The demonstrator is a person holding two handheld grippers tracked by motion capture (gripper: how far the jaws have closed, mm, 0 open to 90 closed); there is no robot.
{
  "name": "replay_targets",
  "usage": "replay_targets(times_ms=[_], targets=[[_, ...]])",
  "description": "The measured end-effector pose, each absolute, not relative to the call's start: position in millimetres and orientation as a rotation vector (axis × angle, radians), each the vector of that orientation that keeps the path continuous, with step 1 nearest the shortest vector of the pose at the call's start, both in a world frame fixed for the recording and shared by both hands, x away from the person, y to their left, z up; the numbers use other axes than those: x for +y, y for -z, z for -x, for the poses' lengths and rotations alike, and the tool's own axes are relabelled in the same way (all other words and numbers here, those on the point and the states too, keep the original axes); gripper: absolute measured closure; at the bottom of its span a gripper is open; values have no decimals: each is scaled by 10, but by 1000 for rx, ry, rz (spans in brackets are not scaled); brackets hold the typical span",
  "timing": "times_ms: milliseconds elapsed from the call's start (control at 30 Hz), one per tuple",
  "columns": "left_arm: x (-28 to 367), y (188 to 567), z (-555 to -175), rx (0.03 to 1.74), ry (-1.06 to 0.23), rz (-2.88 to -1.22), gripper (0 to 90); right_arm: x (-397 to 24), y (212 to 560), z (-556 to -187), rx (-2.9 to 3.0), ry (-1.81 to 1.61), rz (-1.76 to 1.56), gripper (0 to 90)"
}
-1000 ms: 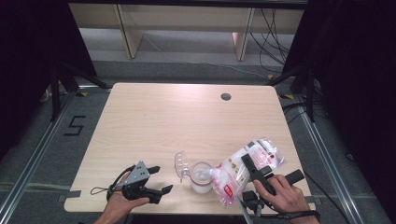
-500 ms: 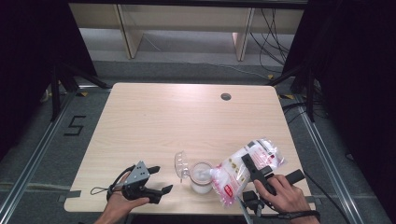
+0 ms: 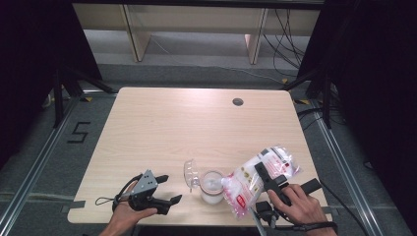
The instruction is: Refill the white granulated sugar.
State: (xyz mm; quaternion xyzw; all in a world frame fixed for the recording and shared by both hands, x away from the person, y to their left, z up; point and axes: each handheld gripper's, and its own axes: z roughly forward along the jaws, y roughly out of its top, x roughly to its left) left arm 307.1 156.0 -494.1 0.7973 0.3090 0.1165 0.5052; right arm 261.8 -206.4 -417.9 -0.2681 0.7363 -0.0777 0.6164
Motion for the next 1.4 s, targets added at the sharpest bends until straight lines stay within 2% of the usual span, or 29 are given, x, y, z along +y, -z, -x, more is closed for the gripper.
replay_targets(times_ms=[1400], targets=[[1560, 4940, -3069, 746, -281, -1925, 169, -2050, 4155, -2610, 1682, 222, 653, 635]])
